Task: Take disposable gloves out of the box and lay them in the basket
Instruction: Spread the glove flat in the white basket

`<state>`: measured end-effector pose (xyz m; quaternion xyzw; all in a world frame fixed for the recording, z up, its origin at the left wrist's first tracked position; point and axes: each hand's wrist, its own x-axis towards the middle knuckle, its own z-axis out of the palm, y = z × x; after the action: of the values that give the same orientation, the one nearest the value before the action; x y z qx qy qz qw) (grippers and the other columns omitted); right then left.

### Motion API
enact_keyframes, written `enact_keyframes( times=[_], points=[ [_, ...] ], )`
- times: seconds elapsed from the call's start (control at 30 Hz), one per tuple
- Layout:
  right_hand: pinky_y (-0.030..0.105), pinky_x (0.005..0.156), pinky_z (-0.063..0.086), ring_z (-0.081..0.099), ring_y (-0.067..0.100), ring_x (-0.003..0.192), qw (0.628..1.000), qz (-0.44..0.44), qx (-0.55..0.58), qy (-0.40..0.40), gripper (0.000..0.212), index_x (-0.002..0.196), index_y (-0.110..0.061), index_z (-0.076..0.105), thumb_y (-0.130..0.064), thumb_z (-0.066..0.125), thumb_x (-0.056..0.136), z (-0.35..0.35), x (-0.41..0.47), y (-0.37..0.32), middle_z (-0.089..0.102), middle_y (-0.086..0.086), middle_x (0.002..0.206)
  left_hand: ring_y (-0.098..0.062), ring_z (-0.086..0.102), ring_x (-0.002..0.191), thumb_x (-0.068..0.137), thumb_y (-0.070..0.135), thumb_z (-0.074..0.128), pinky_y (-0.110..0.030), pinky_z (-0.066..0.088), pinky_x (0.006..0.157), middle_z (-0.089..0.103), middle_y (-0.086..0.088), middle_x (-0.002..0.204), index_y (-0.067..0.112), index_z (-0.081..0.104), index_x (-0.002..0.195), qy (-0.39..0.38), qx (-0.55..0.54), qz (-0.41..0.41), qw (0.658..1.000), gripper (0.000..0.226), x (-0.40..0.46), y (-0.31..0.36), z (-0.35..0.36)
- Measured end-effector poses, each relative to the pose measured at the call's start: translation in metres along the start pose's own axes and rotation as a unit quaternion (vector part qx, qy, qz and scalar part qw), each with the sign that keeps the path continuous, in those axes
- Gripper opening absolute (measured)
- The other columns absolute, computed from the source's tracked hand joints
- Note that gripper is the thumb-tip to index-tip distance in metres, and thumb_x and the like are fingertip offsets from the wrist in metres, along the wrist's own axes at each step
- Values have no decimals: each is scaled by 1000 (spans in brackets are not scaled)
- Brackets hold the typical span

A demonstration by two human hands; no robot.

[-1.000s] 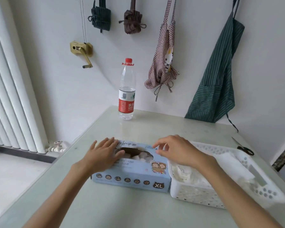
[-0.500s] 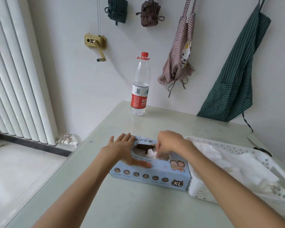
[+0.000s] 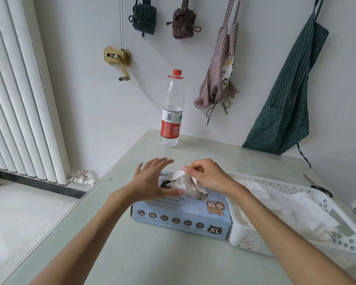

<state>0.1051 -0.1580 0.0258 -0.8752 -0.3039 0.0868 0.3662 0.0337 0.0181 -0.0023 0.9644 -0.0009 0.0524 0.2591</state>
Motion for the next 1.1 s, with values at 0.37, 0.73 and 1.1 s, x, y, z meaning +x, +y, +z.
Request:
enact_keyframes(
  times=[0.37, 0.73, 1.1],
  points=[
    [23, 74, 41, 53, -2, 77, 994, 31, -97, -46, 32, 105, -26, 68, -43, 74, 78, -15, -18, 21, 65, -11, 98, -11, 68, 74, 86, 36, 65, -32, 52, 70, 73, 6, 82, 28, 65, 84, 130, -184, -15, 974, 8, 11, 10, -18],
    [28, 68, 42, 57, 11, 87, 982, 27, -189, 1, 25, 100, -32, 71, -44, 74, 77, -11, -21, 18, 62, -9, 92, -14, 57, 110, 86, 26, 68, -29, 47, 81, 61, 7, 126, 26, 62, 114, -11, 66, -119, 991, 29, 0, -14, -39],
    [24, 58, 42, 62, 15, 79, 979, 48, -197, 11, 24, 90, -30, 77, -48, 73, 76, 2, -18, 7, 70, -8, 80, -11, 52, 106, 86, 43, 64, -24, 31, 80, 65, 14, 113, 36, 63, 116, -6, 195, 81, 977, 31, 19, 23, -1]
  ],
)
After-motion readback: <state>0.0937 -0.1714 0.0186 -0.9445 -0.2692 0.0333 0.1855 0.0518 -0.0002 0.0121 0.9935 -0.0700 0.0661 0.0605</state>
